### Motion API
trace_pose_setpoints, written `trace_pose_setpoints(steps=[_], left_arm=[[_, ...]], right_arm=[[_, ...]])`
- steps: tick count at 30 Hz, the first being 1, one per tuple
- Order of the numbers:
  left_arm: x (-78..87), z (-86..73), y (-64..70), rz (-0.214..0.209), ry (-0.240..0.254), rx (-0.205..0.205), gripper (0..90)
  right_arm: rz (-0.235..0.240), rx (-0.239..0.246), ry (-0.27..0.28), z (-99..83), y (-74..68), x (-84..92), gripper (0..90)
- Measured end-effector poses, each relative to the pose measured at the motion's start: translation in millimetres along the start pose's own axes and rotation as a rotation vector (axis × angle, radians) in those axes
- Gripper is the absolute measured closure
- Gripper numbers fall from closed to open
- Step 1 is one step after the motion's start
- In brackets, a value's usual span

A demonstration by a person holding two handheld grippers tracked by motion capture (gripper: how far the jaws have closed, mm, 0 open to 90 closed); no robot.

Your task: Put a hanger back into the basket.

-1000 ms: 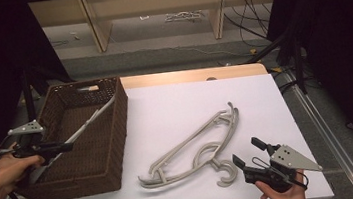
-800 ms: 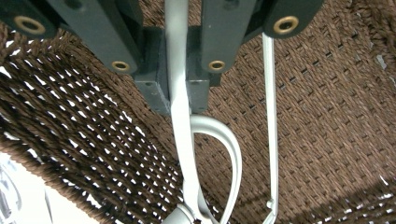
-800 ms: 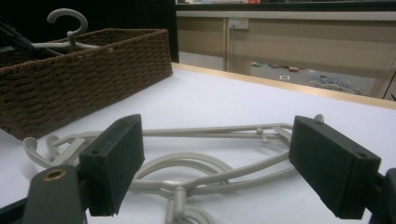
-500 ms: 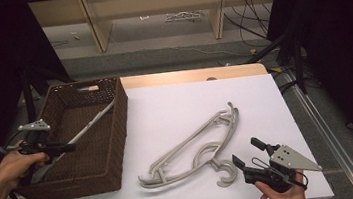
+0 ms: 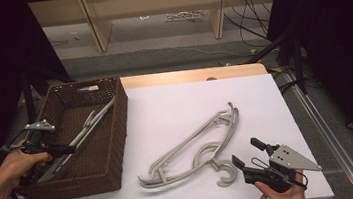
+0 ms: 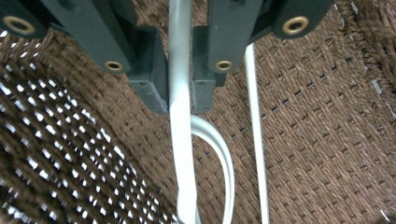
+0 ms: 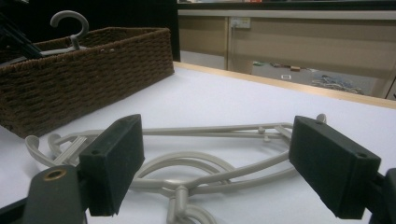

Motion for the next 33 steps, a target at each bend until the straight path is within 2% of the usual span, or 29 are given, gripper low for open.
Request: trace_pose_setpoints(steps=[2,4,5,7,11,15,17,21,23,25,26,29,31,33], left_arm=[[2.1,2.2,-1.0,0.008,0.011,-0.001,74.3],[4.7,3.3,-3.2,0.036,0.015,0.022,66.4],[6.9,4.8,-2.7,0.033,0.026,0.036,61.7],[11.8,7.3,-1.5,0.035,0.041,0.034,58.4],[21.2,16.7,2.6,0.074,0.086,0.060,44.9],[33.7,27.7,6.3,0.121,0.148,0.057,36.8],[38.3,37.1,13.2,0.138,0.221,0.102,33.9],[47.6,53.2,34.2,0.151,0.318,0.103,30.3],[50.4,60.9,48.3,0.150,0.351,0.081,29.0],[54.4,67.9,62.6,0.156,0.383,0.059,26.6],[55.9,72.6,72.2,0.147,0.413,0.060,26.4],[56.9,81.8,91.8,0.136,0.463,0.049,24.5],[54.2,89.0,106.6,0.120,0.501,0.058,23.6],[48.5,96.1,124.7,0.084,0.510,0.036,20.1]], right_arm=[[0.006,-0.004,0.008,0.4,-0.6,-0.7,19.2],[0.005,-0.005,0.008,0.4,-0.3,-0.7,19.2],[0.005,-0.005,0.008,0.4,-0.2,-0.7,19.2],[0.005,-0.005,0.007,0.3,-0.3,-0.7,19.2],[0.005,-0.005,0.007,0.3,-0.5,-0.8,19.2],[0.005,-0.006,0.009,0.5,-0.5,-0.7,19.2],[0.005,-0.007,0.010,0.6,-0.5,-0.6,19.2],[0.004,-0.005,0.008,0.3,-0.4,-0.8,19.1],[-0.004,0.004,-0.009,-0.5,0.3,0.7,19.2],[-0.004,0.003,-0.002,0.1,0.2,0.7,19.1],[-0.004,0.002,-0.001,0.2,0.2,0.8,19.2],[0.005,-0.009,0.010,0.5,-0.6,-0.6,19.1],[-0.003,0.001,0.001,0.4,-0.1,0.9,19.1],[-0.003,0.002,0.002,0.6,-0.2,1.0,19.1]])
Point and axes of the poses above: each handheld gripper's, and its own axes: x roughly backward along the jaws, z roughly out of its top, y roughly to its right, the point moved 9 cm from there along -x, roughly forward along the jaws, and after that the axes turned 11 degrees about -x, right-handed, at the moved point
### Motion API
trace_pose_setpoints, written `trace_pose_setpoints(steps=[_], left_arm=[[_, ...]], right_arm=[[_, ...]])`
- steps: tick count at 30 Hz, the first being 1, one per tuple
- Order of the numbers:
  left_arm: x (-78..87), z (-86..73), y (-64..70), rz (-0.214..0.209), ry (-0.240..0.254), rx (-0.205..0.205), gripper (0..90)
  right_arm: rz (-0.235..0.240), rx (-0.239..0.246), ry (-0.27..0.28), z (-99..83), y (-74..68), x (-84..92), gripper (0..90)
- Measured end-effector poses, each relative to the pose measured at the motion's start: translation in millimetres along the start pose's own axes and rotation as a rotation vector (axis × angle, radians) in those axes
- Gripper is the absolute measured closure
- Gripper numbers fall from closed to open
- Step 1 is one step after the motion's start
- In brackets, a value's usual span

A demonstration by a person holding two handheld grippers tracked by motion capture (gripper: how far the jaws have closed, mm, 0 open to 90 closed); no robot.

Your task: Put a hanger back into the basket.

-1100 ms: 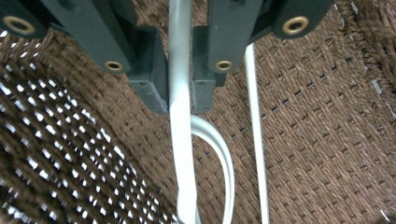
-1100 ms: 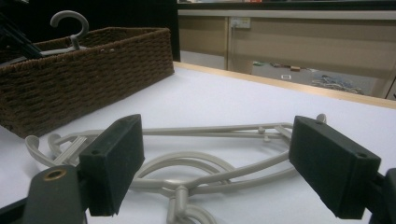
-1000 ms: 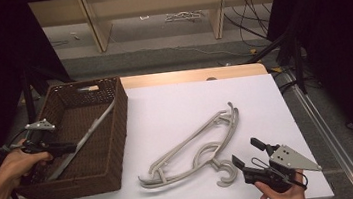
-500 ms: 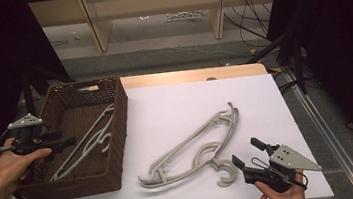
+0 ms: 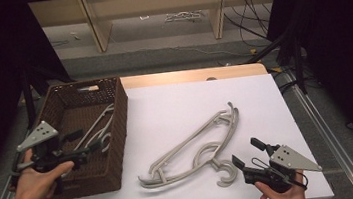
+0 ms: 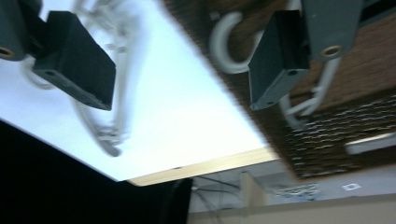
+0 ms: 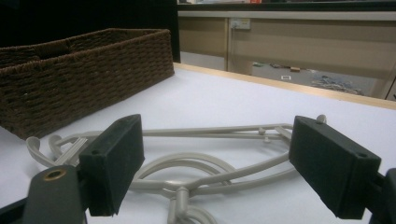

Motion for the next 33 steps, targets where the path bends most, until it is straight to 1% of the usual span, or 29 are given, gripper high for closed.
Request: trace_pose_setpoints(steps=[3,4,5,6,9,10,11,12,13,14,15,16,17,18,19,20,21,22,23,24,25,26,27,30,31,32,33], left_arm=[[-8.7,4.1,21.9,-0.033,0.024,-0.022,20.0],[-12.2,4.3,29.3,-0.042,0.021,-0.041,20.0],[-17.5,3.9,38.7,-0.052,0.019,-0.060,20.0],[-20.7,3.9,43.7,-0.058,0.024,-0.074,19.9],[-31.7,3.3,63.7,-0.094,0.050,-0.073,19.3],[-34.6,2.0,68.7,-0.096,0.057,-0.082,19.0],[-37.2,-0.8,73.2,-0.101,0.049,-0.095,18.9],[-39.7,-3.2,76.6,-0.103,0.052,-0.101,18.7],[-41.9,-5.0,79.8,-0.102,0.062,-0.089,18.6],[-44.1,-7.0,82.7,-0.109,0.070,-0.090,18.5],[-46.5,-9.9,85.1,-0.112,0.067,-0.087,18.5],[-48.9,-11.7,87.1,-0.109,0.074,-0.084,18.5],[-51.2,-13.2,88.9,-0.116,0.082,-0.100,18.6],[-54.0,-15.8,92.1,-0.125,0.079,-0.081,18.7],[-56.1,-18.8,93.9,-0.130,0.070,-0.086,18.5],[-58.2,-21.1,96.4,-0.137,0.071,-0.087,18.3],[-60.3,-23.5,98.2,-0.141,0.070,-0.099,18.1],[-63.1,-26.6,101.9,-0.143,0.066,-0.084,17.6],[-65.0,-28.4,104.8,-0.146,0.067,-0.078,17.1],[-66.3,-29.3,105.6,-0.148,0.069,-0.093,17.0],[-68.7,-30.4,107.7,-0.138,0.079,-0.087,17.0],[-70.0,-31.0,108.1,-0.130,0.088,-0.101,16.9],[-71.6,-32.8,110.0,-0.121,0.091,-0.094,16.9],[-75.6,-36.0,113.2,-0.125,0.103,-0.105,16.5],[-76.6,-36.0,114.1,-0.119,0.112,-0.099,16.5],[-77.2,-36.1,114.9,-0.118,0.119,-0.098,16.6],[-77.7,-36.6,117.0,-0.118,0.124,-0.086,16.6]], right_arm=[[0.000,0.000,-0.001,-0.3,0.1,0.0,19.1],[0.000,0.000,0.000,-0.1,0.2,0.0,19.1],[-0.001,0.022,0.015,1.6,1.7,-0.8,19.1],[0.002,0.039,0.026,2.8,2.5,-1.5,19.1],[0.001,0.039,0.024,2.8,2.4,-1.6,19.1],[0.003,0.038,0.017,2.2,2.2,-1.3,19.1],[0.003,0.037,0.021,2.4,2.2,-1.5,19.1],[0.002,0.038,0.024,2.8,2.3,-1.4,19.1],[0.006,0.042,0.030,3.6,2.1,-1.5,19.1],[0.002,0.045,0.022,3.1,2.2,-0.9,19.1],[0.005,0.043,0.023,3.0,1.7,-1.3,19.1],[0.006,0.041,0.017,2.3,1.5,-1.3,19.1],[0.006,0.040,0.016,2.2,1.2,-1.3,19.1],[0.006,0.042,0.019,2.4,1.2,-1.4,19.1],[0.002,0.044,0.018,2.4,1.5,-1.2,19.1],[0.002,0.043,0.015,2.1,1.5,-1.0,19.1],[0.006,0.042,0.019,2.4,1.5,-1.3,19.2],[0.004,0.042,0.017,2.4,2.0,-1.2,19.1],[0.004,0.040,0.024,2.8,2.2,-1.6,19.1],[0.004,0.038,0.028,3.0,2.3,-2.1,19.1],[0.006,0.041,0.027,3.0,2.2,-2.3,19.2],[0.008,0.038,0.027,3.0,1.8,-2.7,19.1],[0.007,0.040,0.017,2.4,1.8,-2.1,19.1],[0.006,0.041,0.032,4.0,2.1,-1.7,19.1],[0.004,0.036,0.027,3.7,2.1,-1.0,19.1],[0.007,0.041,0.035,4.2,2.5,-1.4,19.1],[0.009,0.039,0.021,3.2,2.7,-0.6,19.1]])
Point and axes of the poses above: each handheld gripper's, and its own axes: x roughly backward along the jaws, z roughly out of its top, y roughly to its right, the point moved 9 cm from there along -x, roughly forward along the jaws, and after that the axes turned 11 degrees about -x, right-handed, at the moved point
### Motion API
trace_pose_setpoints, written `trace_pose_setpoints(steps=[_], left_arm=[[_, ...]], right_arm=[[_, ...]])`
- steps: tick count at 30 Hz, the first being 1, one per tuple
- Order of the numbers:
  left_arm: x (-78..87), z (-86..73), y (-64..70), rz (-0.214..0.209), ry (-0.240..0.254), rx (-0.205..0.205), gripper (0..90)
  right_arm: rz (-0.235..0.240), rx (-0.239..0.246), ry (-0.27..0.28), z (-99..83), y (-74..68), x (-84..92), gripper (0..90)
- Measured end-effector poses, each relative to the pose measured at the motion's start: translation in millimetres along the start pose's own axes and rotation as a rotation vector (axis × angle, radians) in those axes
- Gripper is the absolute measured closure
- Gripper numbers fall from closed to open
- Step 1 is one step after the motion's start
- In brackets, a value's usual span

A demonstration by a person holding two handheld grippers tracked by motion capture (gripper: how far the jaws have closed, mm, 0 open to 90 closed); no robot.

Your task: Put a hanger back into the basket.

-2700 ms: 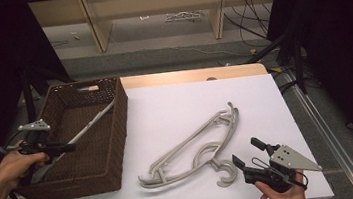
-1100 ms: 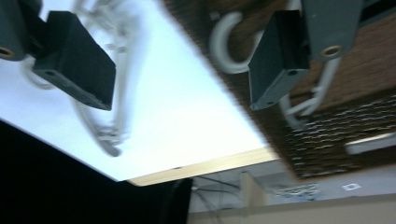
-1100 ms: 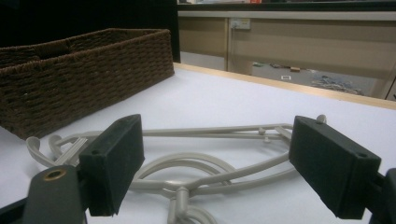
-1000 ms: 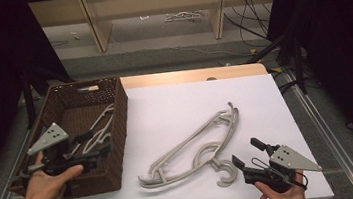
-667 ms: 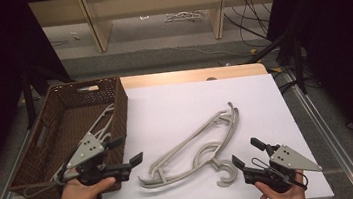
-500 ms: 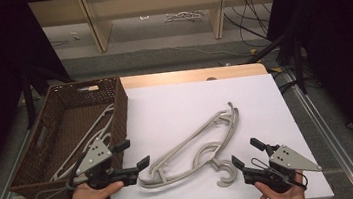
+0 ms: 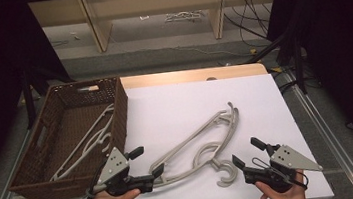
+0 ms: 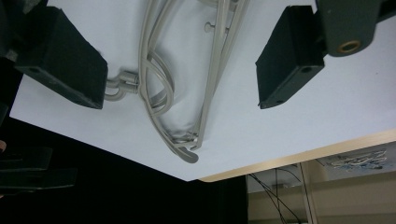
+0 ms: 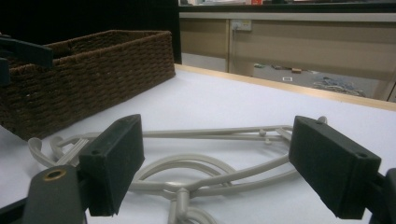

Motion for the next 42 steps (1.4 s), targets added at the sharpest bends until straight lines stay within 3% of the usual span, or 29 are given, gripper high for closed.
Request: trace_pose_setpoints(steps=[2,4,5,7,11,12,13,14,16,20,22,23,25,28,29,32,36,39,42], left_arm=[[-1.8,-1.0,2.0,0.000,0.006,-0.014,16.6],[-3.9,-3.3,5.3,0.008,-0.001,-0.009,16.6],[-5.5,-5.0,7.2,0.005,-0.006,-0.030,16.5],[-8.0,-9.5,11.9,0.003,-0.029,-0.039,16.3],[-15.8,-18.4,24.5,-0.021,-0.076,-0.081,16.1],[-17.9,-20.4,27.9,-0.031,-0.089,-0.080,16.1],[-20.6,-21.8,30.1,-0.047,-0.097,-0.096,16.1],[-22.9,-23.4,31.6,-0.056,-0.108,-0.111,16.1],[-29.0,-25.5,33.8,-0.064,-0.119,-0.110,16.1],[-41.6,-30.8,34.9,-0.060,-0.165,-0.111,16.1],[-48.5,-34.1,38.8,-0.077,-0.183,-0.109,16.2],[-51.9,-35.9,40.6,-0.088,-0.196,-0.130,16.2],[-57.0,-39.0,45.3,-0.104,-0.220,-0.121,16.2],[-66.1,-41.3,49.1,-0.108,-0.233,-0.134,16.4],[-68.2,-42.6,50.6,-0.120,-0.250,-0.144,16.2],[-75.5,-46.5,56.3,-0.148,-0.294,-0.178,19.0],[-84.3,-55.4,61.3,-0.184,-0.415,-0.273,24.2],[-90.5,-59.9,60.3,-0.177,-0.482,-0.306,31.7],[-96.3,-62.8,63.6,-0.195,-0.520,-0.310,35.6]], right_arm=[[0.005,-0.005,0.016,0.9,-0.3,-1.3,19.1],[0.001,-0.034,-0.014,-1.9,-2.0,0.7,19.1],[0.004,-0.044,-0.021,-2.6,-2.9,0.8,19.1],[0.000,-0.041,-0.037,-3.7,-2.8,1.7,19.1],[0.002,0.003,0.005,0.2,-1.4,0.0,19.1],[0.000,-0.029,-0.021,-2.2,-3.5,1.6,19.1],[-0.029,-0.006,-0.036,-2.4,-0.4,3.0,19.1],[0.004,-0.021,0.007,-0.2,-3.6,-0.7,19.1],[-0.003,-0.034,-0.033,-3.9,-3.9,1.2,19.1],[-0.012,-0.038,-0.014,-2.8,-1.4,2.0,19.1],[-0.001,-0.045,-0.018,-3.0,-2.9,3.0,19.1],[-0.006,-0.036,-0.028,-3.4,-2.9,3.7,19.1],[-0.009,-0.026,-0.018,-2.9,-4.1,2.4,19.1],[-0.008,-0.026,-0.015,-2.7,-5.1,1.6,19.1],[-0.008,-0.027,-0.036,-4.1,-5.4,2.7,19.1],[-0.009,-0.023,-0.014,-2.6,-4.7,1.9,19.0],[-0.007,-0.029,-0.021,-3.2,-5.0,1.6,19.0],[-0.006,-0.028,-0.024,-3.3,-4.6,2.2,19.0],[-0.004,-0.027,-0.027,-3.5,-4.6,2.3,19.0]])
Point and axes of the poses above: each handheld gripper's, and its own axes: x roughly backward along the jaws, z roughly out of its top, y roughly to its right, the point moved 9 cm from there along -x, roughly forward along the jaws, and after that the axes turned 11 degrees about -x, right-handed, at the moved point
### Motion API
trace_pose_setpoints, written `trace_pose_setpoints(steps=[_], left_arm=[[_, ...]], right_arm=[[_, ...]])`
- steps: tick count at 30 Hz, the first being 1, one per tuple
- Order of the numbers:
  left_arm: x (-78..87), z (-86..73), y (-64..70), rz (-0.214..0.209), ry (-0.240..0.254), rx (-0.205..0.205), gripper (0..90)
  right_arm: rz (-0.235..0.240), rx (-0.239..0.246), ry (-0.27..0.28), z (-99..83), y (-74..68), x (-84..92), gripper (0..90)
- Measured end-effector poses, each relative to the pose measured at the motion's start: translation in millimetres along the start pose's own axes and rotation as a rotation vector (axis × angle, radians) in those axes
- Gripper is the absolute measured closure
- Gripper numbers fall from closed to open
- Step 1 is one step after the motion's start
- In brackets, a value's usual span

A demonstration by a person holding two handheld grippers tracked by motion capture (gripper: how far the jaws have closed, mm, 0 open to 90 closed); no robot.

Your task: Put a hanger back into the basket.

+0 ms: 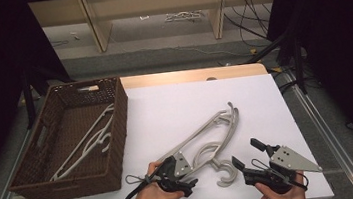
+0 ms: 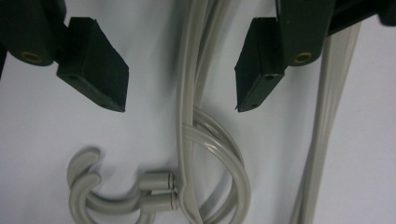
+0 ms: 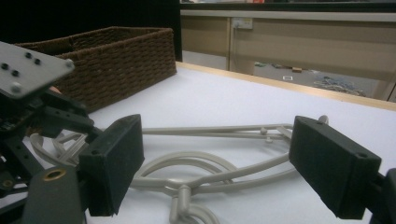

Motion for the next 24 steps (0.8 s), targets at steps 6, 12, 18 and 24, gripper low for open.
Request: trace_pose_setpoints(steps=[6,12,18,24], left_arm=[[-6.8,2.7,-1.1,-0.011,-0.037,-0.035,45.1],[-11.7,3.3,-3.3,-0.048,-0.069,-0.020,51.9],[-17.8,-0.7,-7.0,-0.062,-0.132,-0.009,61.0],[-22.6,-1.4,-7.0,-0.106,-0.183,-0.025,66.7]], right_arm=[[0.009,-0.004,0.000,0.1,-1.4,-0.7,19.0],[0.011,-0.003,-0.011,-0.7,-1.8,-0.3,19.0],[0.011,0.002,-0.007,-0.3,-2.0,-0.8,19.0],[0.021,-0.003,-0.002,-0.2,-2.9,-1.9,19.1]])
Point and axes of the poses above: each handheld gripper's, and its own axes: x roughly backward along the jaws, z roughly out of its top, y roughly to its right, the point moved 9 cm from there along -x, roughly forward along the jaws, and after that the axes turned 11 degrees about -x, right-handed, at the moved point
